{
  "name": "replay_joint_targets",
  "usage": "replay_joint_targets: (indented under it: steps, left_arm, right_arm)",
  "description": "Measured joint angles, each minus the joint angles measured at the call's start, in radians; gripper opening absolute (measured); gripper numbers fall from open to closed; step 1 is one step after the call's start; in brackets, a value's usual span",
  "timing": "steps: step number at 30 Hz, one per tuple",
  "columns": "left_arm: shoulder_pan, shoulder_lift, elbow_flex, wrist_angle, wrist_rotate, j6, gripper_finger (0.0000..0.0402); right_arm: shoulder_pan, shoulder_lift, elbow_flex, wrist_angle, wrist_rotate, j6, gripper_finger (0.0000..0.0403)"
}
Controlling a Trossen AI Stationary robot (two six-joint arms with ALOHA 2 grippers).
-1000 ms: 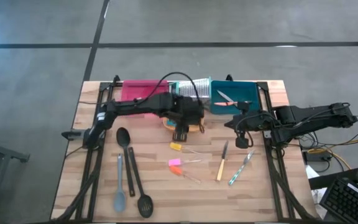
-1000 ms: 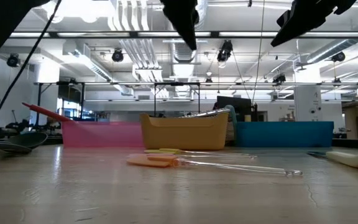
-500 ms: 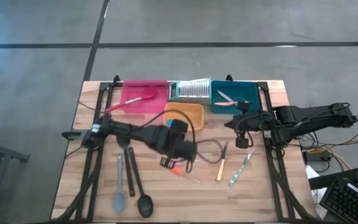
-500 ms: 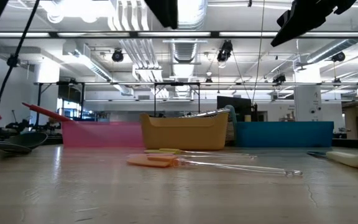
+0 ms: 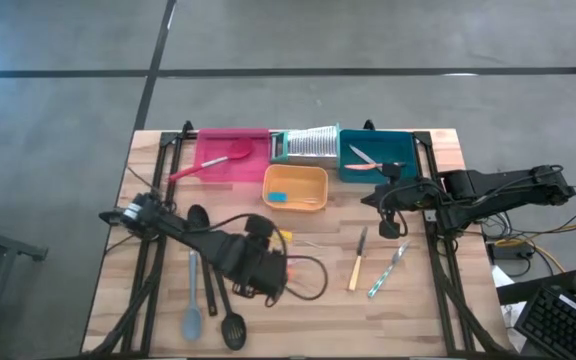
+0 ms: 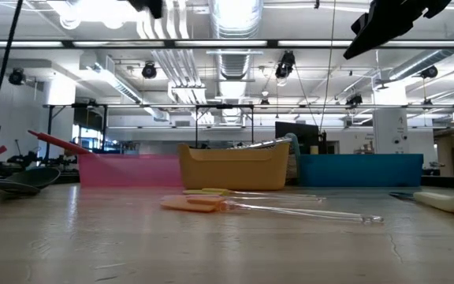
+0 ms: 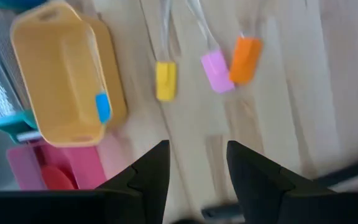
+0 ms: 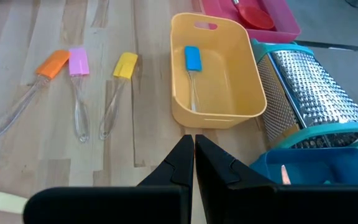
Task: Pick & Place Kitchen Items
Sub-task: Put the right black spoon into the pink bin
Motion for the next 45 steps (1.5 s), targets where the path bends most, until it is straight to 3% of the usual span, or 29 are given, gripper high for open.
replay_joint_targets:
  steps: [6,13,19,24,35,45]
  left_arm:
    - [-0.058,-0.120,-0.235,0.025,0.012,0.000,0.0163]
    - [-0.079,-0.214,-0.518,0.313,0.045,0.031,0.0163]
    - [-0.081,-0.226,-0.682,0.518,0.322,0.015,0.0163]
    - [-0.090,-0.225,-0.752,0.530,0.471,0.000,0.0163]
    - [-0.091,-0.225,-0.824,0.554,0.476,0.011,0.0163]
    - [-0.093,-0.222,-0.824,0.593,0.547,0.165,0.0163]
  right_arm:
    - [0.000,0.000,0.000,0.001,0.000,0.001,0.0008]
    - [0.000,0.000,0.000,0.010,0.001,0.002,0.0008]
    - [0.000,0.000,0.000,0.011,0.001,0.020,0.0008]
    - [0.000,0.000,0.000,0.019,0.001,0.020,0.0008]
    - [0.000,0.000,0.000,0.048,0.001,0.020,0.0008]
    - [0.000,0.000,0.000,0.056,0.001,0.020,0.0008]
